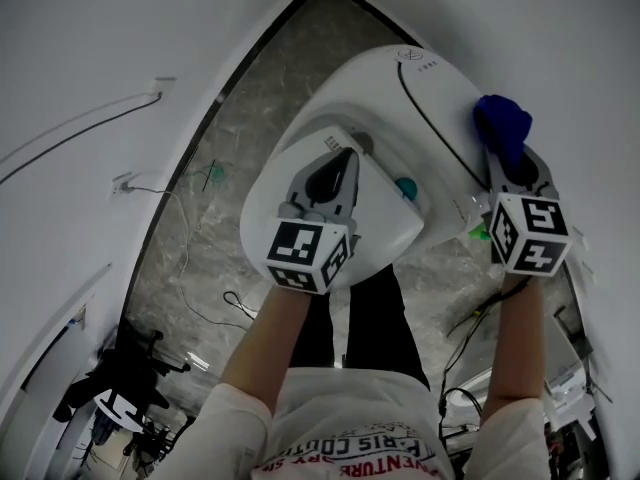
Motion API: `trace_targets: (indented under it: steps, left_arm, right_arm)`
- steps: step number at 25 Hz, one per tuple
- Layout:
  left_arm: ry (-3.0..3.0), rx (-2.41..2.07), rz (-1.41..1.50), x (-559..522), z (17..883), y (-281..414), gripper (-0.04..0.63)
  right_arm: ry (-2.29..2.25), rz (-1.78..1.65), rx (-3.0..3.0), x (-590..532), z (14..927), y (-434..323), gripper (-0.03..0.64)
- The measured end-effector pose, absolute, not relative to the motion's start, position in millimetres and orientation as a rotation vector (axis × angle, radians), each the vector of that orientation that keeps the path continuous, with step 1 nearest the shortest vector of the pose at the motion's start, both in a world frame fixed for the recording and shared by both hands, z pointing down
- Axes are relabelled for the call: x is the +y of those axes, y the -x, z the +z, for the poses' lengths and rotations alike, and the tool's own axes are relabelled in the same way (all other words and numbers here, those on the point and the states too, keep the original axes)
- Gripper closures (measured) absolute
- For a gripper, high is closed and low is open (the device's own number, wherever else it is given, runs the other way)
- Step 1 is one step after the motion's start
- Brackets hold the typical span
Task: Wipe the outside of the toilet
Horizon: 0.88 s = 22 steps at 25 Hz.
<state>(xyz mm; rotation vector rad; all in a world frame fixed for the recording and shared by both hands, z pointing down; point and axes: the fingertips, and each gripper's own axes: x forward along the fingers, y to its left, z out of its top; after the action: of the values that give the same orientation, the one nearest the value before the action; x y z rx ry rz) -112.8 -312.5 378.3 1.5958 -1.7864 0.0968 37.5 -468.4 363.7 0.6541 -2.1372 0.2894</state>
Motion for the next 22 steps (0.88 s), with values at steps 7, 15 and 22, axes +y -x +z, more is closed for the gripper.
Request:
trace_targets:
  steps: [7,15,22]
  left_arm:
    - [-1.553,-1.802,0.100,-298,386,154,0.589]
    - [-1.543,-1.812,0.064,-291,390,185,0.589]
    - [-1.493,-1.844,0.044,-270,397,214,0.589]
  right_arm:
    - [-0.524,0.117,-2.098,-461,362,18,0.541]
    - [-0.402,0.053,-2.064,-461,365,78,0.541]
    - [-0.116,-0.061,-1.972,-444,376,142,0.541]
